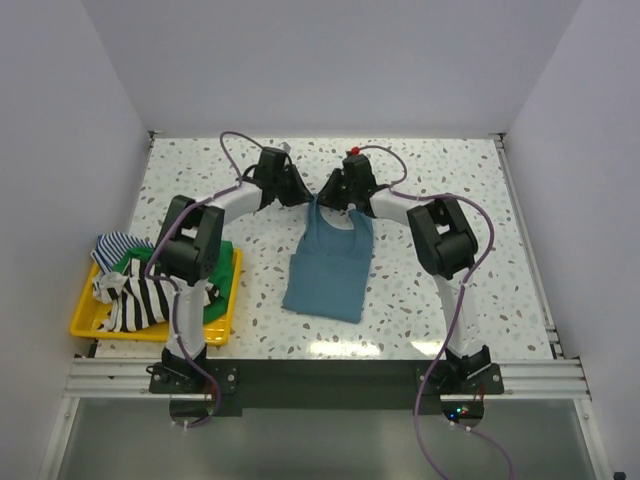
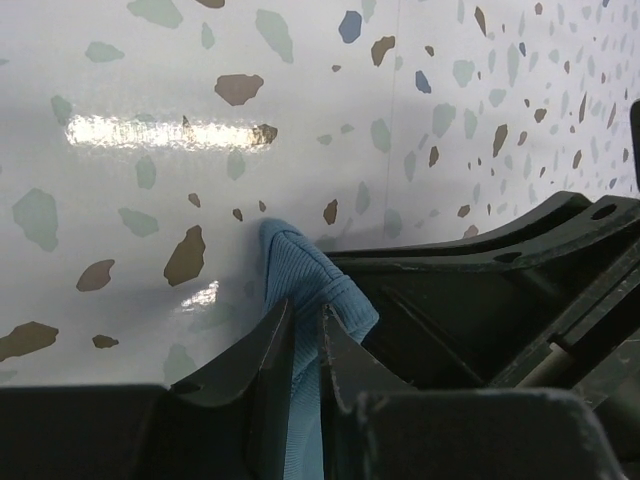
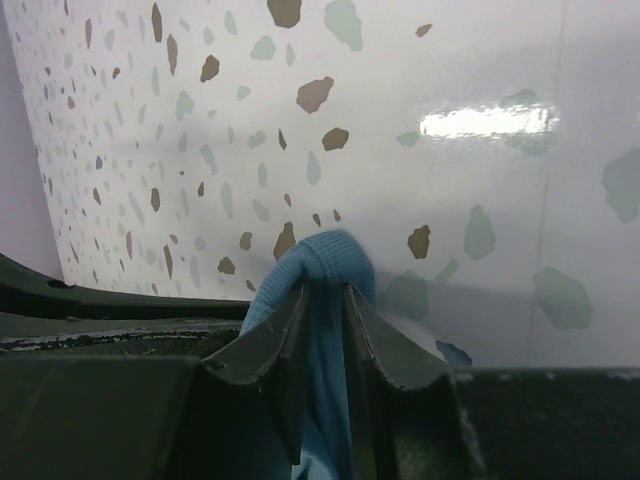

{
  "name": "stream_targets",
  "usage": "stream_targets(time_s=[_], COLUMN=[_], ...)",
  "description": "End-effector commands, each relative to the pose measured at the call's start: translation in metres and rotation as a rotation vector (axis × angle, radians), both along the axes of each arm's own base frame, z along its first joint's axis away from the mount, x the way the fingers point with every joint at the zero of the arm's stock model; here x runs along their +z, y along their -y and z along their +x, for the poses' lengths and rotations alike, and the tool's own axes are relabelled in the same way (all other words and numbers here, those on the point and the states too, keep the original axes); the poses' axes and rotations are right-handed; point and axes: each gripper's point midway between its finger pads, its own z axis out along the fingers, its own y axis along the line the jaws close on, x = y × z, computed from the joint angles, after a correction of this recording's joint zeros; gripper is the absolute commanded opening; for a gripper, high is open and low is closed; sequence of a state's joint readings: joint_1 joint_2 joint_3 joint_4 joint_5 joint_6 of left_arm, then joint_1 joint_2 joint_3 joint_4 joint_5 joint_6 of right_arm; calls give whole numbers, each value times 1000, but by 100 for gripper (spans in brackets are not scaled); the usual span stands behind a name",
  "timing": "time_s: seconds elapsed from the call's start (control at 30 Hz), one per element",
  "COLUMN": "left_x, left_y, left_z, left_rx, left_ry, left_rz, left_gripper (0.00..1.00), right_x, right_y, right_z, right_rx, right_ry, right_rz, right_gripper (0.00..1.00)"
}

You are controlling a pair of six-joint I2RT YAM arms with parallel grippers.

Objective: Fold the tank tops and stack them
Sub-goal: Fold the tank top

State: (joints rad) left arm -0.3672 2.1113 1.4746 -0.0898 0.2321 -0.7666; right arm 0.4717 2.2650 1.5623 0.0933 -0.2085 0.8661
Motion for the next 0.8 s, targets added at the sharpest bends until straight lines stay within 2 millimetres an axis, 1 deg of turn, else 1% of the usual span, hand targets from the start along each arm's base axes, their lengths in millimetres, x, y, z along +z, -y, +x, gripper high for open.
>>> stream_targets(time_s=[0.0, 0.17, 0.3, 0.37, 0.4, 0.43, 0.5, 0.53, 0.57, 0.6, 0.67, 0.7, 0.77], left_x=[3, -3, -6, -13, -13, -16, -18, -20, -21, -23, -27, -29, -36], left_y=[11, 18, 22, 23, 21, 20, 15, 13, 11, 7, 5, 0, -1], left_z=[6, 5, 7, 7, 10, 10, 13, 13, 13, 15, 16, 19, 18], left_rx=[-21, -30, -28, -22, -3, 8, 45, 59, 73, 101, 131, 157, 175], left_ry=[18, 11, 12, -5, -1, -13, -8, -15, -18, -22, -32, -28, -46], left_rz=[-26, -28, -16, -6, 8, 15, 41, 51, 61, 84, 93, 110, 121], left_gripper=[20, 20, 20, 20, 20, 20, 20, 20, 20, 21, 21, 21, 21], right_x=[34, 34, 36, 41, 42, 43, 54, 53, 64, 67, 69, 78, 77], right_y=[11, 26, 33, 35, 37, 39, 42, 47, 50, 52, 58, 61, 67], right_z=[17, 22, 23, 22, 21, 20, 17, 16, 15, 13, 7, 7, -2], right_rx=[-51, -88, -102, -103, -105, -108, -106, -113, -118, -119, -123, -124, -118], right_ry=[49, 38, 32, 38, 41, 45, 65, 61, 75, 81, 77, 90, 66], right_rz=[36, 38, 45, 37, 30, 18, 6, -26, -32, -39, -73, -80, -113], right_gripper=[24, 24, 24, 23, 23, 23, 23, 22, 22, 22, 22, 22, 22])
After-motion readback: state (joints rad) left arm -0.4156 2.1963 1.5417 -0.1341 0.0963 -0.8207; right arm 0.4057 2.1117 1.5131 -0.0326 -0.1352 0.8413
